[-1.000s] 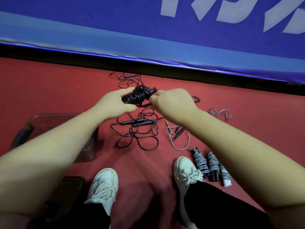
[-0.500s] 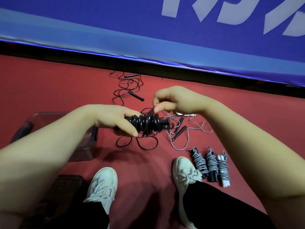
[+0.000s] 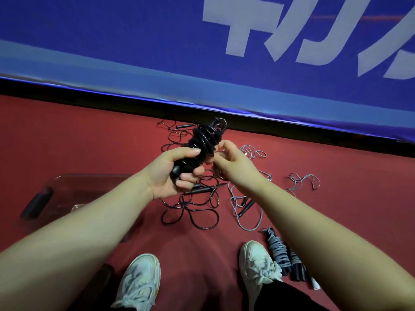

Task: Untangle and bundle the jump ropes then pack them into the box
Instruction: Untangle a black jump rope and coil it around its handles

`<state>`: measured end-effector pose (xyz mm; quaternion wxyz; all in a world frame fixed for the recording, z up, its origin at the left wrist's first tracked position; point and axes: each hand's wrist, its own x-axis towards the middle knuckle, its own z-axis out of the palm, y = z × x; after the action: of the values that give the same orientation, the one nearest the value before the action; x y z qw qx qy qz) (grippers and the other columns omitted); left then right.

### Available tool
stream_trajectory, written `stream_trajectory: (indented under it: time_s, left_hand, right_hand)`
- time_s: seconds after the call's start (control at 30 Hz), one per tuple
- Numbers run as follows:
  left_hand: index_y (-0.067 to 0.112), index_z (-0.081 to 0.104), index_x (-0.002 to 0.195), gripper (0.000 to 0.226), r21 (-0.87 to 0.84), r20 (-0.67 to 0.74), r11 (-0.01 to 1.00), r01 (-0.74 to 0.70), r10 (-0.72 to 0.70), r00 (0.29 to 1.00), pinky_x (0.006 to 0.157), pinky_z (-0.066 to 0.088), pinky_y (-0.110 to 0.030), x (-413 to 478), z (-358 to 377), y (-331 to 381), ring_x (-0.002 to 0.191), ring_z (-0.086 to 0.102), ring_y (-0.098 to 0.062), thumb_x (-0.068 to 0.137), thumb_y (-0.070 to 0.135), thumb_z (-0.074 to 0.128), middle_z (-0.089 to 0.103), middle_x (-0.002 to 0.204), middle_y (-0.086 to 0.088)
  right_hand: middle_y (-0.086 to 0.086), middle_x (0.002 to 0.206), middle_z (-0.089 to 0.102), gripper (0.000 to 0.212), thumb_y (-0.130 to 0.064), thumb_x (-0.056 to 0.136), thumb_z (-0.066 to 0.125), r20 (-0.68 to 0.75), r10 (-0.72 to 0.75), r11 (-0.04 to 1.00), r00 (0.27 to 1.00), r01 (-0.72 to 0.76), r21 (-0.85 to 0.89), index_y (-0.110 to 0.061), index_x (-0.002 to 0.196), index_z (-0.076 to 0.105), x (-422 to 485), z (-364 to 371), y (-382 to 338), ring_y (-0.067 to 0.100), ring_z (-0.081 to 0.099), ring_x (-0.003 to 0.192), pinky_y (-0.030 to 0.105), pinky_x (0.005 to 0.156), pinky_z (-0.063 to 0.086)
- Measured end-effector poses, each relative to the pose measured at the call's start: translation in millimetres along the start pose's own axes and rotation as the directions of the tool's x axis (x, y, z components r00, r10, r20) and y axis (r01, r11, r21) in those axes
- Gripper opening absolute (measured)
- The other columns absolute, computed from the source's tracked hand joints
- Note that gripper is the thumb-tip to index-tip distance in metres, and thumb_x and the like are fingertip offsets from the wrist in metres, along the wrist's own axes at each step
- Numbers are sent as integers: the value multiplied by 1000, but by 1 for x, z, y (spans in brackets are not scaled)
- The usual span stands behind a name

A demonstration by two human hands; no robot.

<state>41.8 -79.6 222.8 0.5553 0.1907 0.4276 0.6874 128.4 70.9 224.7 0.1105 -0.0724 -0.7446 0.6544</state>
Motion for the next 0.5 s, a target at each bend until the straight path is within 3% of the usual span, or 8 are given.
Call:
stream_trajectory:
  time_s: [0.1,0.17,0.27,0.37,0.43,0.5]
  left_hand:
    - [5,55,93,33,49,-128,998,-28,34,991,32,24,-13,0,5,0,39,35,-6,71,24,69,51,65,-5]
    - [5,56,87,27,109,-208,992,-65,87,974,31,24,-13,1,9,1,39,37,-7,72,26,62,52,67,-6]
    - [5,57,86,20,193,-305,975,-109,165,938,32,31,-15,3,10,1,42,46,-10,83,25,57,56,66,-8]
    - [9,50,106,17,248,-360,951,-186,269,893,36,36,-18,2,9,3,45,52,-14,93,19,52,61,64,-10]
    - [19,45,120,27,293,-336,927,-235,330,882,37,37,-19,1,8,5,46,52,-17,94,14,52,62,66,-13]
    - [28,44,126,36,315,-304,913,-260,357,883,39,38,-20,1,11,6,49,52,-18,94,12,52,63,70,-15]
  right_hand:
    - [2,70,52,22,1,84,61,25,28,999,999,-29,34,-15,91,48,-2,-6,-3,9,35,51,17,48,28]
    - [6,78,51,32,3,72,63,71,49,997,996,-53,59,-14,95,48,-4,-10,-3,7,41,55,15,51,33]
    - [2,90,55,39,11,77,57,116,60,996,991,-51,-75,-17,101,45,-9,-14,-4,3,47,64,15,61,41]
    - [1,95,52,44,15,80,57,171,55,973,984,-15,-228,-16,107,41,-14,-12,-6,3,45,63,19,65,41]
    - [0,92,52,37,6,82,62,139,-12,956,990,52,-289,-16,105,43,-14,-9,-6,3,44,61,19,64,41]
    - [-2,83,54,19,-10,86,63,0,-148,931,989,140,-337,-20,96,50,-14,-8,-4,3,46,62,17,64,41]
